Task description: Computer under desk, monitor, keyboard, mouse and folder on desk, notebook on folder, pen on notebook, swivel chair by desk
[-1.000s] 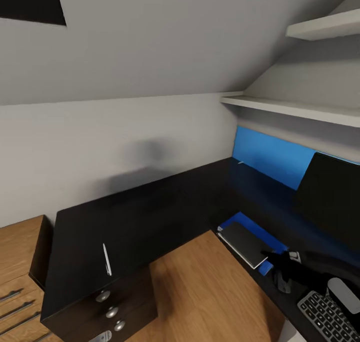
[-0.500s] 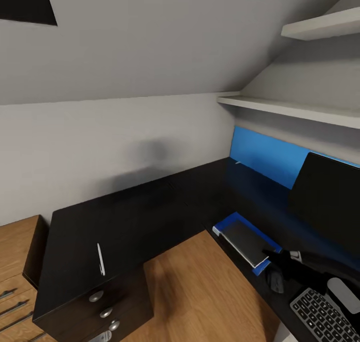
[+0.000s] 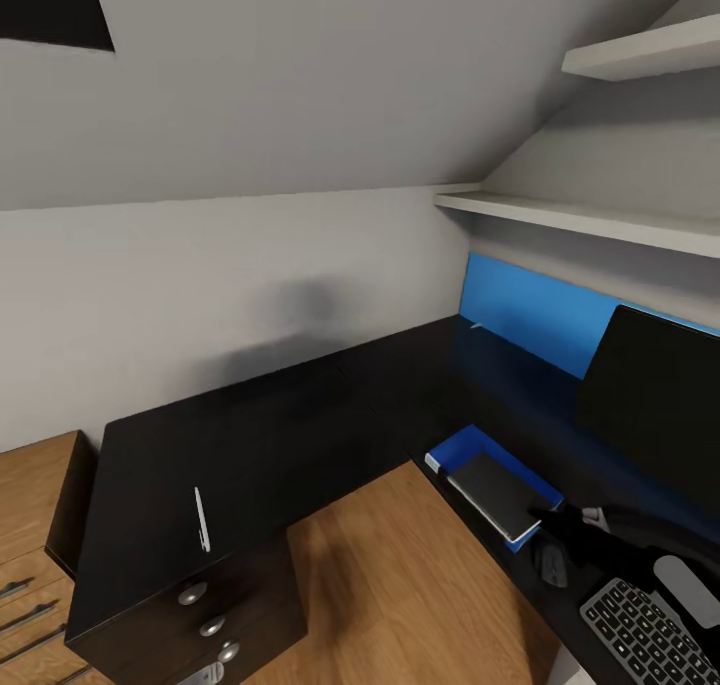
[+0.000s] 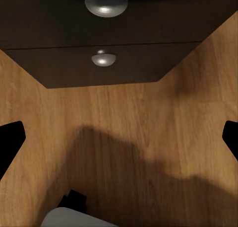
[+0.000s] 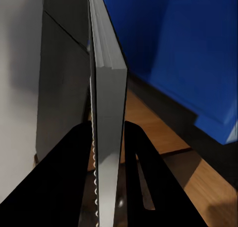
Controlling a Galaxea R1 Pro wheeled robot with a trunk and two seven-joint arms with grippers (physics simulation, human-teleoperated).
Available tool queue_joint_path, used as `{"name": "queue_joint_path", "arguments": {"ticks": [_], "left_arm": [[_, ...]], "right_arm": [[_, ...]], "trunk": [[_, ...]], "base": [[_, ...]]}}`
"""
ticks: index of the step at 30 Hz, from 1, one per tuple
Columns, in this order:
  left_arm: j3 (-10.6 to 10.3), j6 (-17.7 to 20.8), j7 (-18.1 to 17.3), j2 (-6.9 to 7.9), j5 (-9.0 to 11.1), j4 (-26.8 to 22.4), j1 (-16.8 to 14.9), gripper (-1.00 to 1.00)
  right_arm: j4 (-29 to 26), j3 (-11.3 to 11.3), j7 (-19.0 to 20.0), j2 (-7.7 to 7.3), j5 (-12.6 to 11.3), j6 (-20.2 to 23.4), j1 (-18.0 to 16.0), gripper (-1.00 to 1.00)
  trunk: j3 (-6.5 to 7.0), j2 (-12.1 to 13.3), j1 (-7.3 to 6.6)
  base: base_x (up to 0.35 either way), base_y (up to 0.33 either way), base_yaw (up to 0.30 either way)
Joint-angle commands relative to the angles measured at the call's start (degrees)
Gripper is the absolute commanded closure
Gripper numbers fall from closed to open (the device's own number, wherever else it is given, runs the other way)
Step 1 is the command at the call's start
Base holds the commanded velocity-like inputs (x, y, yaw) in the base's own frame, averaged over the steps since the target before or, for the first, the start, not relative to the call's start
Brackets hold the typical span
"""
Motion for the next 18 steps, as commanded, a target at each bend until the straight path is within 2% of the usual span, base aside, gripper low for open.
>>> {"name": "queue_joint_path", "arguments": {"ticks": [1, 18], "left_arm": [[0.0, -0.1, 0.1, -0.03, 0.6, 0.0, 0.0, -1.00], [0.0, -0.1, 0.1, -0.03, 0.6, 0.0, 0.0, -1.00]], "right_arm": [[0.0, 0.3, 0.0, -0.07, -0.4, 0.0, -0.1, 1.00], [0.0, -0.5, 1.9, -0.15, -0.6, -0.3, -0.1, 1.00]], "trunk": [[-0.07, -0.1, 0.01], [-0.07, -0.1, 0.01]], "base": [[0.000, 0.000, 0.000], [0.000, 0.000, 0.000]]}}
